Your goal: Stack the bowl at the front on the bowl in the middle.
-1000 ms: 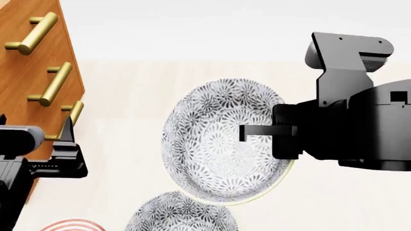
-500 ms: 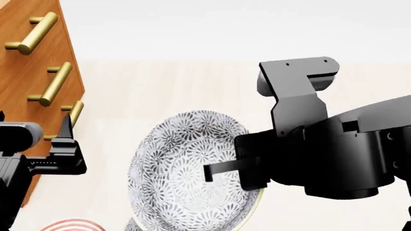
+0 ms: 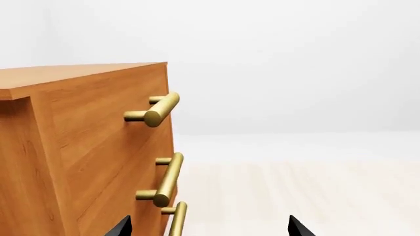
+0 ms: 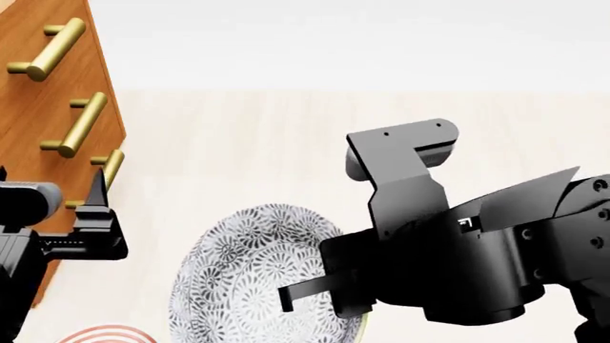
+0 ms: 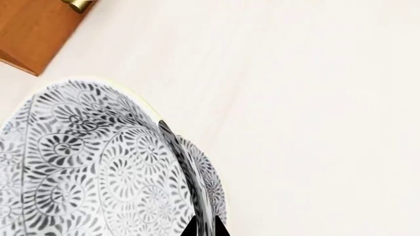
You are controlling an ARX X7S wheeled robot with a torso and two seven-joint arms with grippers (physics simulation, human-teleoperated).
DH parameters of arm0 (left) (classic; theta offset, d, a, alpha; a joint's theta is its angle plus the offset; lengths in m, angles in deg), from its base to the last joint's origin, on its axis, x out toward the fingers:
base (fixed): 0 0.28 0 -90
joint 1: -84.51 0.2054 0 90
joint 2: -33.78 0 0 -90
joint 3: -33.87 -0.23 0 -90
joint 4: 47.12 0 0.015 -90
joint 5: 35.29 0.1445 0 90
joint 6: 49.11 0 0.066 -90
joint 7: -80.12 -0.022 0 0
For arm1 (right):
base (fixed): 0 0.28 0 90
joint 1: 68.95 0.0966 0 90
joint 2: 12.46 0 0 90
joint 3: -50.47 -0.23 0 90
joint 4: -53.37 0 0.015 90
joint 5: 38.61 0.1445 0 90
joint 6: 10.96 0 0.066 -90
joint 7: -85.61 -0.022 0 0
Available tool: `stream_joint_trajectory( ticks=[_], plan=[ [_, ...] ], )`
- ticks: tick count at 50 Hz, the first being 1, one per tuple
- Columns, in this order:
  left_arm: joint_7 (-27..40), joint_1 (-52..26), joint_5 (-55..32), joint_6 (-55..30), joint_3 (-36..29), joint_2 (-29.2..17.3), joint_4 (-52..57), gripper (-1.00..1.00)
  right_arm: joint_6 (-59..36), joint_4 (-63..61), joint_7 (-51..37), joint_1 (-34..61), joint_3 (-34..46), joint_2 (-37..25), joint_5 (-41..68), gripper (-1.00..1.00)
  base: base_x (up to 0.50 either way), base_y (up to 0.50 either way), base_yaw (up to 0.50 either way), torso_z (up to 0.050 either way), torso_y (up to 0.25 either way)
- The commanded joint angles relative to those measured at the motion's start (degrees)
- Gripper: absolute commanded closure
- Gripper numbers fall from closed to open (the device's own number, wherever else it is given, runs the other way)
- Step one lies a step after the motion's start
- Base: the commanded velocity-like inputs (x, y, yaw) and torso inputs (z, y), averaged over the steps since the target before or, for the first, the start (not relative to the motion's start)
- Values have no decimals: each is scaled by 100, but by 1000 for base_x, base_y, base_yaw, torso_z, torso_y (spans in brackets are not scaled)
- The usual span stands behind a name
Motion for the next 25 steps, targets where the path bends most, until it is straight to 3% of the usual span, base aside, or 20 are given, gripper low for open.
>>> stream_joint_trajectory(
  ticks=[1, 21, 22, 25],
  plan=[
    [17, 42, -7, 30, -17, -16, -23, -100, 35, 111, 936, -144, 27, 82, -889, 100, 0, 0, 0, 0, 0],
    [50, 32, -34, 28, -55, -51, 4, -100, 311, 417, 2215, -247, 516, 166, -2000, 100, 0, 0, 0, 0, 0],
    [45, 37, -34, 38, -60, -53, -3, -100, 267, 452, 2185, -232, 545, 169, -1958, -100, 0, 0, 0, 0, 0],
    [42, 33, -41, 48, -59, -58, -21, -100, 264, 430, 2160, -244, 584, 157, -1922, -100, 0, 0, 0, 0, 0]
  ],
)
